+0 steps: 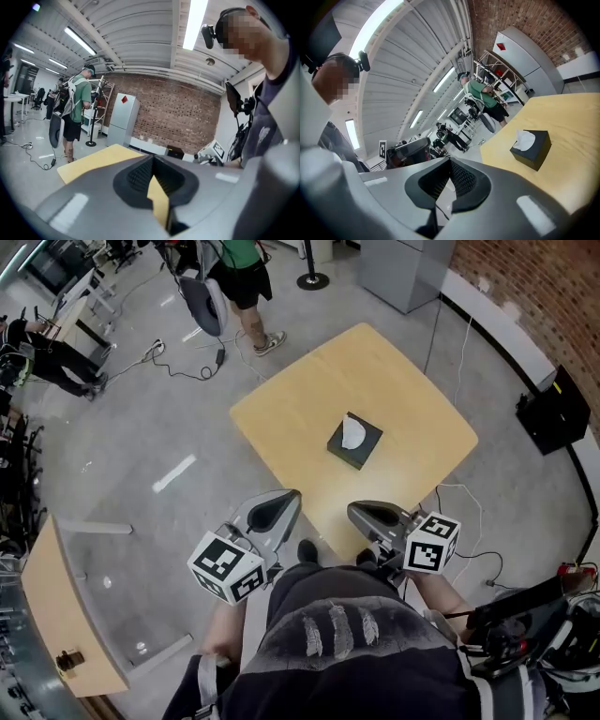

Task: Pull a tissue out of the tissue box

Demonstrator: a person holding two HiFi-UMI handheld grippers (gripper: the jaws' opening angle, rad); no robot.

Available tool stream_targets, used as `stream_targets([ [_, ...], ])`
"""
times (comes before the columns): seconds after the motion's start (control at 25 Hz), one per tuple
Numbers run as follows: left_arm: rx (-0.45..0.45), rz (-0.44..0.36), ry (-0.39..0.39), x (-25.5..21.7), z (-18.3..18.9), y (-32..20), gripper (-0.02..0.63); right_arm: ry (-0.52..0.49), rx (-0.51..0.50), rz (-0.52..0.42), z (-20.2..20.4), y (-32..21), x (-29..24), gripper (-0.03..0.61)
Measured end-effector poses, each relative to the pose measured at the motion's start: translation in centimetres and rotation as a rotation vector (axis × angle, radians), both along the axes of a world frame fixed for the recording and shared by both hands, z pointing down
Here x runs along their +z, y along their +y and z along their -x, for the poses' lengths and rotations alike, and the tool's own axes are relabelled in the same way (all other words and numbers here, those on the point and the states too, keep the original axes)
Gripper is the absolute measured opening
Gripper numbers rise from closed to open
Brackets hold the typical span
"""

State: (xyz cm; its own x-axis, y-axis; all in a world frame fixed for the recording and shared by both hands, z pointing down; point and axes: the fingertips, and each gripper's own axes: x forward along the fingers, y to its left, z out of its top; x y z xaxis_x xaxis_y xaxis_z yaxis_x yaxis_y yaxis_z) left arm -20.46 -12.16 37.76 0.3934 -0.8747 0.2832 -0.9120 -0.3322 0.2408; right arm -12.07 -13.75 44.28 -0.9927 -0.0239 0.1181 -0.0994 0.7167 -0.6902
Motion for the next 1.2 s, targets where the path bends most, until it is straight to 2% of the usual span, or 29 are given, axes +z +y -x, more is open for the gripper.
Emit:
stream_targets([
  [0.16,0.02,-0.002,0.023,-0.1,4.6,0.6,0.002,0.041,0.01,0.005,3.8,2.2,0.0,-0.002],
  [0.28,0.063,-0.005,0.054,-0.3,6.1,0.9,0.002,0.067,0.051,0.023,5.2,3.4,-0.1,-0.002],
  [0.44,0.123,-0.003,0.051,0.2,6.9,0.8,0.002,0.115,0.068,-0.012,6.2,4.8,0.1,-0.002],
  [0.68,0.212,-0.004,0.076,1.0,6.4,0.0,0.002,0.158,0.17,0.005,5.8,5.1,1.1,-0.002],
  [0.88,0.23,-0.007,0.068,0.9,5.2,-1.3,0.002,0.174,0.148,-0.018,5.5,4.6,1.5,-0.002],
  [1.2,0.225,0.048,0.006,1.6,3.5,-3.9,0.002,0.168,0.122,-0.001,4.6,2.3,3.0,-0.002],
])
